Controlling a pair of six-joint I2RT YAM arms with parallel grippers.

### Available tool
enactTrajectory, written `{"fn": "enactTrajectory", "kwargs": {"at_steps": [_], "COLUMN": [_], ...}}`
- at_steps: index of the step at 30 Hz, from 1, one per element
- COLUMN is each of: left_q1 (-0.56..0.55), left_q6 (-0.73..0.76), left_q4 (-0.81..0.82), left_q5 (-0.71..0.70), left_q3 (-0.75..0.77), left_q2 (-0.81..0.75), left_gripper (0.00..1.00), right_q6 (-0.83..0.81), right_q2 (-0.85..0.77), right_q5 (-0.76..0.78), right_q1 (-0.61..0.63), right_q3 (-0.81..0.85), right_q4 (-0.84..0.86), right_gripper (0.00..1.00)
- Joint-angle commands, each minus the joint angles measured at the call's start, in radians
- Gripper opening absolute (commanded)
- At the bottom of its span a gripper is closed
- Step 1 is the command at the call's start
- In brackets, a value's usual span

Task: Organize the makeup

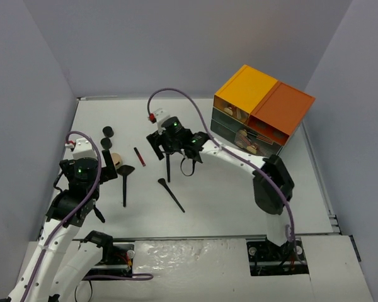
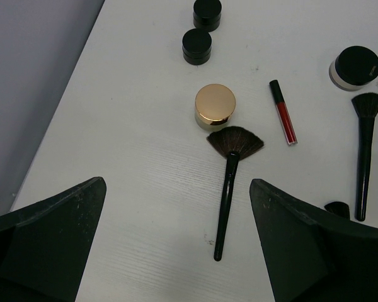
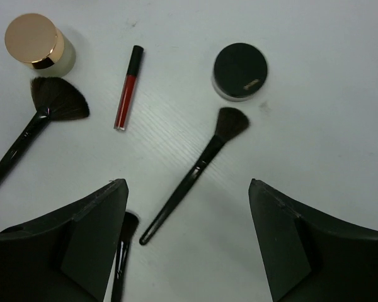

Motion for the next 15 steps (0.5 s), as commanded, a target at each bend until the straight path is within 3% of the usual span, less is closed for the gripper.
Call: {"fn": "enactTrajectory", "kwargs": {"at_steps": [1, 15], "left_q1": [0.008, 0.007], "left_q6": [-0.003, -0.013], "left_q4": [0.048, 0.034], "left_q5": [-0.033, -0.038], "left_q3": [0.015, 0.017], "left_q2": [-0.001, 0.02], "left_gripper": [0.97, 0.97], "right_q6": [0.028, 0.035], "right_q2": [0.141, 0.5], "right_q5": [-0.012, 0.011], "right_q1": [0.054, 0.11], "right_q3": [0.139, 0.33], "right_q4": [0.165, 0.279], "right_gripper": [0.73, 0.59]}}
